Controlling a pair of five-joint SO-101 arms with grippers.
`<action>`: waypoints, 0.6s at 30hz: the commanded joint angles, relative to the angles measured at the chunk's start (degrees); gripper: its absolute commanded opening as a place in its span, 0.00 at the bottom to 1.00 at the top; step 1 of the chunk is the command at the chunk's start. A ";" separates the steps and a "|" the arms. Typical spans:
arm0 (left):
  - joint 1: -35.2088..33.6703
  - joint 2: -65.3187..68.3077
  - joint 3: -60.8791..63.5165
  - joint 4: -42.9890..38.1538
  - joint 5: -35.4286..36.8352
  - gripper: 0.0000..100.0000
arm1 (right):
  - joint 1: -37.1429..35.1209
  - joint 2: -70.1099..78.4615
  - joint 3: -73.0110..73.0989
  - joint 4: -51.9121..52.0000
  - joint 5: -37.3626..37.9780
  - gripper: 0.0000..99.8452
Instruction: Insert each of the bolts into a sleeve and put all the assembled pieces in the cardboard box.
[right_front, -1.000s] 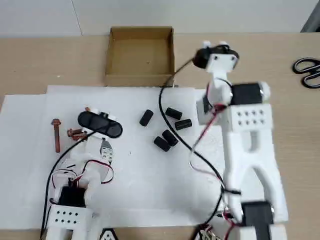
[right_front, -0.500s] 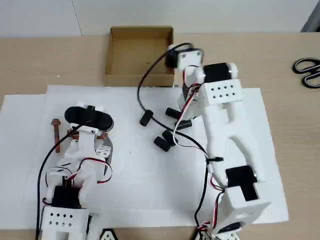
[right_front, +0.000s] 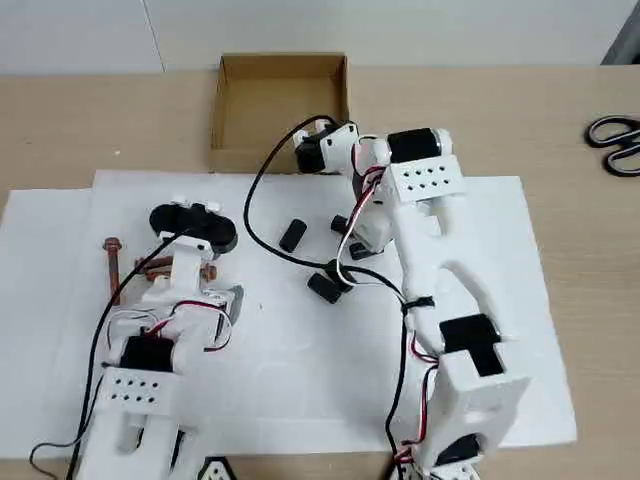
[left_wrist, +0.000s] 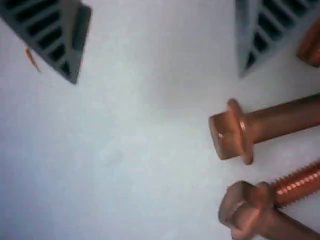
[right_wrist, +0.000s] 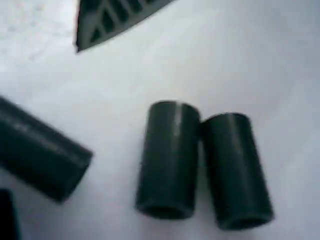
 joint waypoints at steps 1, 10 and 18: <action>0.18 0.62 -2.51 -1.67 0.18 0.20 | -0.22 0.48 -2.46 -3.74 3.34 0.16; 2.29 0.88 -0.84 -2.64 0.00 0.20 | -0.66 3.12 -2.46 -11.38 9.58 0.16; 4.84 0.62 -0.04 -2.81 -0.18 0.20 | -3.12 5.41 -2.46 -15.08 13.19 0.16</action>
